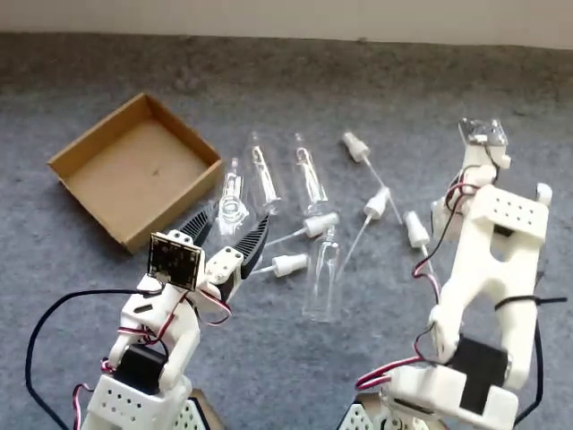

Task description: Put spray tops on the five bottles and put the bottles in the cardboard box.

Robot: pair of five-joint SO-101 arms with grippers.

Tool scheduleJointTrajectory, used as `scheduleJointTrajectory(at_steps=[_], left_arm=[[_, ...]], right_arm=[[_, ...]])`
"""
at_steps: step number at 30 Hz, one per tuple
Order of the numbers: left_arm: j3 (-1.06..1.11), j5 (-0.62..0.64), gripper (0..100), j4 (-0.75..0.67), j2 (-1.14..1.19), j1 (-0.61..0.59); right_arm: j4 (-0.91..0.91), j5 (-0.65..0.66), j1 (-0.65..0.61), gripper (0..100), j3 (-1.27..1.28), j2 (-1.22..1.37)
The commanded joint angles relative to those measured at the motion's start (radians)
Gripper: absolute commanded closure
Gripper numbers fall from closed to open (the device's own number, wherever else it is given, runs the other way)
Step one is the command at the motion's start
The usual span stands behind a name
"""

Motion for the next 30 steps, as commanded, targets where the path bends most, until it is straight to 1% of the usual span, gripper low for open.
scheduleJointTrajectory(at_steps=[1,4,8,14,18,20,23,26,30], left_arm=[[0.022,0.012,92,0.002,-0.018,0.018],[0.022,0.012,92,0.002,-0.016,0.012],[0.022,0.012,92,0.009,-0.016,0.010],[0.022,0.011,92,0.029,-0.016,0.012],[0.022,0.011,92,0.029,-0.016,0.010],[0.022,0.011,92,0.029,-0.016,0.010],[0.022,0.011,92,0.029,-0.016,0.010],[0.022,0.011,92,0.029,-0.016,0.010],[0.022,0.011,92,0.031,-0.016,0.010]], right_arm=[[0.036,-0.021,-0.061,85.1,-0.180,0.048],[0.111,-0.021,-0.136,85.1,-0.355,0.148],[0.257,-0.040,-0.222,85.1,-0.642,0.349],[0.387,-0.322,-0.278,85.1,-1.050,0.708],[0.479,-0.526,-0.321,85.1,-1.271,0.888],[0.478,-0.637,-0.329,85.1,-1.343,0.949],[0.478,-0.758,-0.331,85.1,-1.369,1.010],[0.478,-0.812,-0.332,85.1,-1.366,1.029],[0.478,-0.822,-0.340,85.1,-1.316,1.050]])
